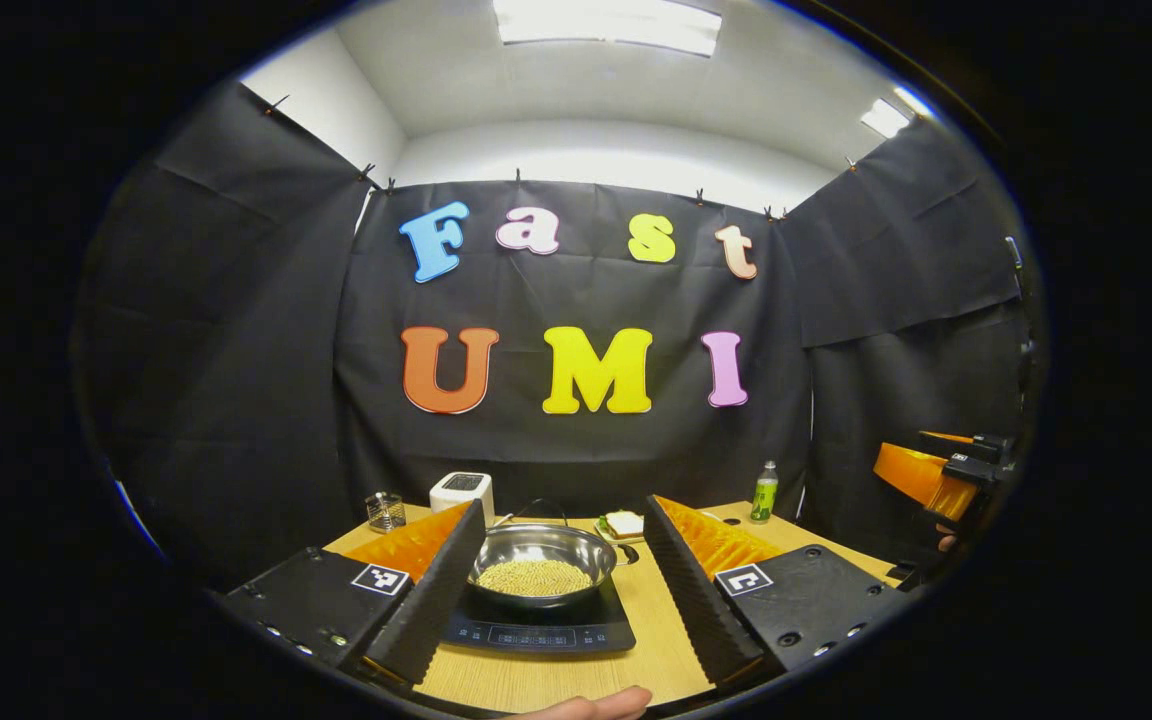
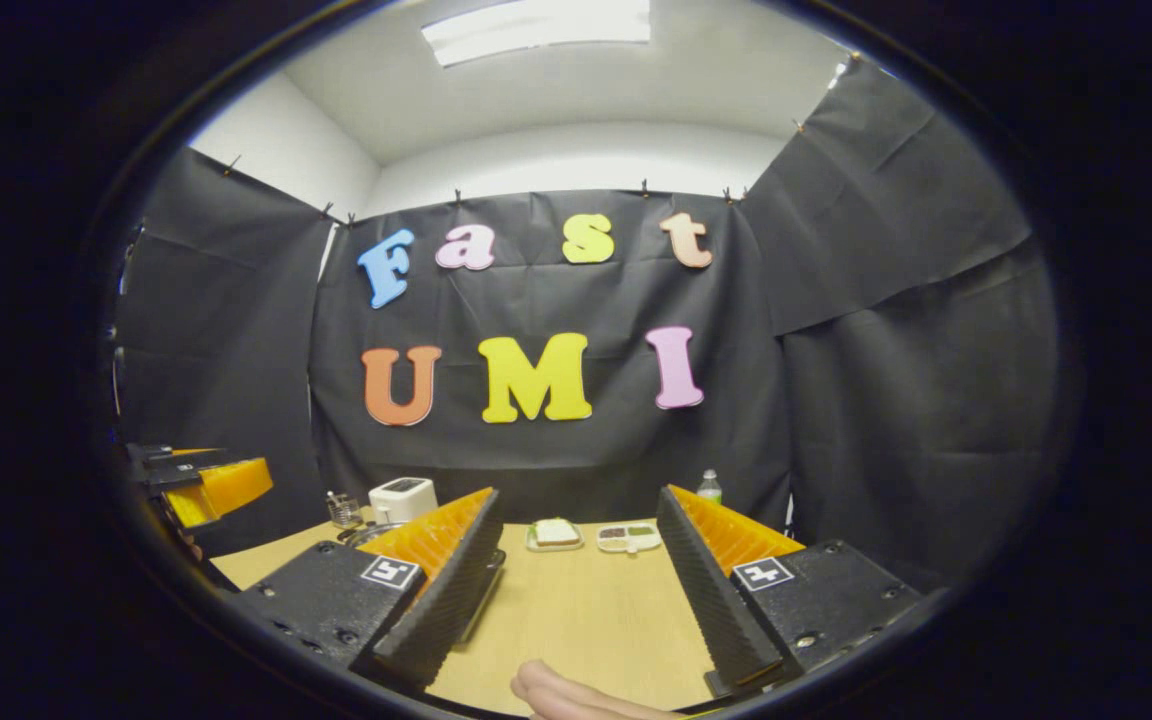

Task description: First push the handle of the pot to place it horizontally, then grasp the pot with both hands and set it on the induction cooktop.

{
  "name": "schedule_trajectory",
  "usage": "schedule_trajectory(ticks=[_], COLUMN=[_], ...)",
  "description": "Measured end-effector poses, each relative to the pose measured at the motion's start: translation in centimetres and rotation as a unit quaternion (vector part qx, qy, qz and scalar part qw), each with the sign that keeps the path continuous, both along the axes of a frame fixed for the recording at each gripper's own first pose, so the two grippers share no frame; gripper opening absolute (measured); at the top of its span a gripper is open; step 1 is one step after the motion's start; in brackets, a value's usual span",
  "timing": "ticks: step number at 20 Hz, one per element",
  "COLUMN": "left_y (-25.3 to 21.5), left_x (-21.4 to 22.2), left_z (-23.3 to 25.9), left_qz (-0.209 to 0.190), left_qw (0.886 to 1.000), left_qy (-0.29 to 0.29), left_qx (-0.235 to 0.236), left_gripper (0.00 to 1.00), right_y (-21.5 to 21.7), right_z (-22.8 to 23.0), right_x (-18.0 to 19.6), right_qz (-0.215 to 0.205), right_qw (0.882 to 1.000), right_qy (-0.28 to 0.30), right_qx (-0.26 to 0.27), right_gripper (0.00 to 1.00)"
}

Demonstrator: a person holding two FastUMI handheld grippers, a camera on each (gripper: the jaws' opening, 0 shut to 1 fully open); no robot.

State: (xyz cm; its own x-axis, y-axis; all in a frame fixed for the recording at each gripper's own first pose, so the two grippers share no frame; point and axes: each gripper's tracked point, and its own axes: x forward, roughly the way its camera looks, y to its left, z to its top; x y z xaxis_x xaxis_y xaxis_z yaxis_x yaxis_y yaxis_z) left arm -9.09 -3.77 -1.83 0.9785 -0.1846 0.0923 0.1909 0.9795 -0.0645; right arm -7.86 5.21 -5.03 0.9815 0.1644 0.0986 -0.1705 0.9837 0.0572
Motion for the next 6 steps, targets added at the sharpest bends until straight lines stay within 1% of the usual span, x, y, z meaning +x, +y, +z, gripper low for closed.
schedule_trajectory(ticks=[3, 6], left_y=[0.44, 0.02], left_x=[-0.3, -0.77], left_z=[0.77, 1.1], left_qz=[0.009, 0.005], left_qw=[1.0, 1.0], left_qy=[-0.016, -0.024], left_qx=[0.009, 0.011], left_gripper=[0.95, 0.95], right_y=[-0.06, 0.13], right_z=[0.1, 0.41], right_x=[-0.13, -0.52], right_qz=[0.002, 0.006], right_qw=[1.0, 1.0], right_qy=[-0.001, -0.007], right_qx=[0.001, -0.003], right_gripper=[0.99, 0.99])
